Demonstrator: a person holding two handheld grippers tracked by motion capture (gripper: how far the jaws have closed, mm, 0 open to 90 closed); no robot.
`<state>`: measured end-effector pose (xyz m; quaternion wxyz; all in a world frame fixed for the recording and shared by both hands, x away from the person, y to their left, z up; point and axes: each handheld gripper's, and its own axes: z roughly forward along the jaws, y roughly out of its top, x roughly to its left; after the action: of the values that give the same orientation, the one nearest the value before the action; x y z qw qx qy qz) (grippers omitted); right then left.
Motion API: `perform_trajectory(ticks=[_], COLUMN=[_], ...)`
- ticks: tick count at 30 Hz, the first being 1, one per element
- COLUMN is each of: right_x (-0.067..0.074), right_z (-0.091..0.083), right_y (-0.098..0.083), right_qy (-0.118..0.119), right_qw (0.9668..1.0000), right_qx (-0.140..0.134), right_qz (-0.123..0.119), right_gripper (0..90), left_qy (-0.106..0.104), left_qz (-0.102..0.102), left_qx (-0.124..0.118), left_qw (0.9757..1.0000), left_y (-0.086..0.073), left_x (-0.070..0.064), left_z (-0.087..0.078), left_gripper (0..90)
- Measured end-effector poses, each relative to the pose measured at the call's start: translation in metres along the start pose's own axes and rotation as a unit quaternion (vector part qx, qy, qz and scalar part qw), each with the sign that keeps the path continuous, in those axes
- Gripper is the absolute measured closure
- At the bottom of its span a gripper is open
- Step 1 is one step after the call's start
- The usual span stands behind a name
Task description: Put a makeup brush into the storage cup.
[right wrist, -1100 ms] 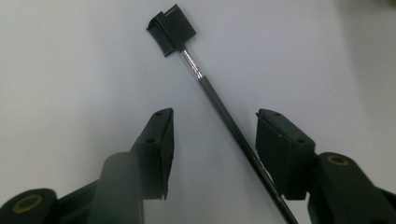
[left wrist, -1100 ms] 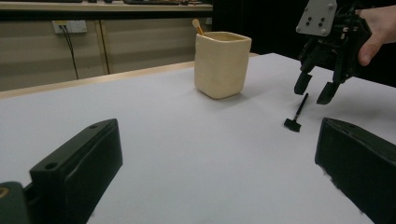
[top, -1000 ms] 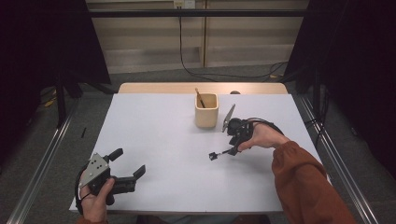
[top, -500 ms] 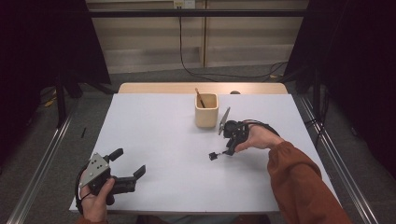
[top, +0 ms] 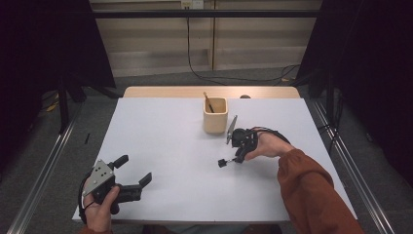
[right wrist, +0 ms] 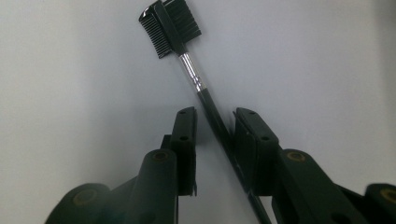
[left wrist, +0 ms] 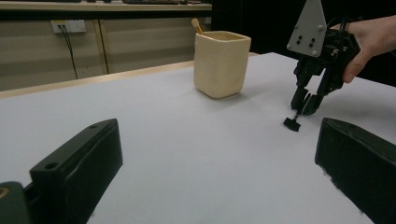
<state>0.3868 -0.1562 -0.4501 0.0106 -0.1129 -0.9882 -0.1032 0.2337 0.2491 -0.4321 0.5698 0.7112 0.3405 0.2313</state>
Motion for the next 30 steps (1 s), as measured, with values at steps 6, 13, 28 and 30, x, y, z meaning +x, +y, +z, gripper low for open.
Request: perform_trajectory(ticks=[6, 13, 28, 30], right_x=[0.0016, 0.0009, -0.0012, -0.0009], right_z=[0.0001, 0.0003, 0.0003, -0.0002], right_y=[0.0007, 0.0013, -0.0001, 0.0006], right_qy=[-0.001, 0.008, 0.014, 0.015], right_qw=[1.0, 0.9999, 0.9998, 0.9997], right_qx=[0.005, 0.007, 0.001, 0.006], right_qz=[-0.002, 0.003, 0.011, 0.019], right_gripper=[75.0, 85.9, 86.0, 85.9], left_qy=[-0.001, -0.001, 0.0, 0.0], left_qz=[0.0, 0.001, -0.001, -0.001], left_qx=[0.0, 0.001, 0.003, 0.004], left_qw=[1.0, 1.0, 1.0, 1.0], left_y=[0.0, 0.0, -0.0005, -0.0005], left_x=[-0.0008, -0.001, 0.0005, 0.0004], left_z=[-0.0003, 0.0001, 0.0002, 0.0003], left_gripper=[0.8, 0.8, 0.8, 0.8])
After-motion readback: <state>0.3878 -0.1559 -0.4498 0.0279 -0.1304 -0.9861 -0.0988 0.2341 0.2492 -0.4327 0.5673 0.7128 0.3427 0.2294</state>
